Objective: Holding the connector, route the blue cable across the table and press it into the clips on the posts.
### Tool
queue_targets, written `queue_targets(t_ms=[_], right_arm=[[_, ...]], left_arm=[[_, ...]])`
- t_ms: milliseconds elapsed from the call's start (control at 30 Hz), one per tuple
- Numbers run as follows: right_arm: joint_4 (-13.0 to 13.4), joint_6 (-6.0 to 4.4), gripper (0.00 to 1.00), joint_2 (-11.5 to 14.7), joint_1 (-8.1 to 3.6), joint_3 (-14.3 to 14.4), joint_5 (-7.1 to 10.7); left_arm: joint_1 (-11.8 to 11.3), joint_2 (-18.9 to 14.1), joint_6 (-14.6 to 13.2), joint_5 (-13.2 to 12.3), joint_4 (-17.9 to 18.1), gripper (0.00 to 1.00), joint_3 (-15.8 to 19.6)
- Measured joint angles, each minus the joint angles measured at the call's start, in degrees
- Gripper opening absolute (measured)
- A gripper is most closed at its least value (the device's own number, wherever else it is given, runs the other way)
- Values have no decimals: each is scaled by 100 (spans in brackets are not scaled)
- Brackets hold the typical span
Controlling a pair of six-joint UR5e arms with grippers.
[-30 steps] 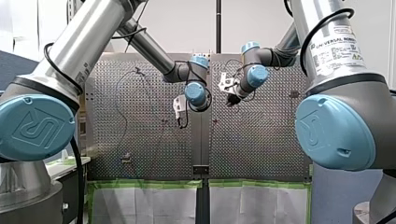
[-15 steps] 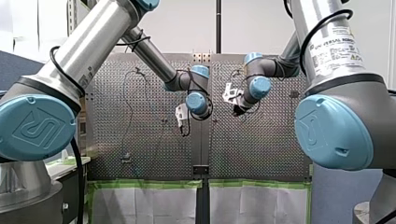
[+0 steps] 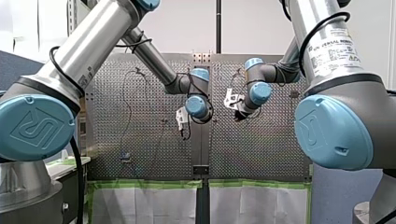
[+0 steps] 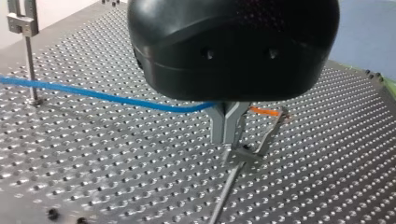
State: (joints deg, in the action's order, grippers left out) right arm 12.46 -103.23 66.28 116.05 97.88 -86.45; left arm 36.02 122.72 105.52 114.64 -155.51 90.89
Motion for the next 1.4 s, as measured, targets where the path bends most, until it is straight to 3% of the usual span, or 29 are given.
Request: queue_targets(t_ms=[233, 633, 933, 1400], right_arm=[[8, 6, 0, -36, -95, -1, 59], [93, 7, 0, -196, -331, -23, 398], [117, 28, 0, -372, -433, -232, 585], [125, 29, 0, -610, -562, -481, 612]], left_arm=[[-34, 254, 29, -79, 207, 0, -2], [-202, 296, 62, -303, 302, 0, -23], [-260, 581, 82, -576, 271, 0, -279], [-620, 772, 91, -860, 187, 0, -767]])
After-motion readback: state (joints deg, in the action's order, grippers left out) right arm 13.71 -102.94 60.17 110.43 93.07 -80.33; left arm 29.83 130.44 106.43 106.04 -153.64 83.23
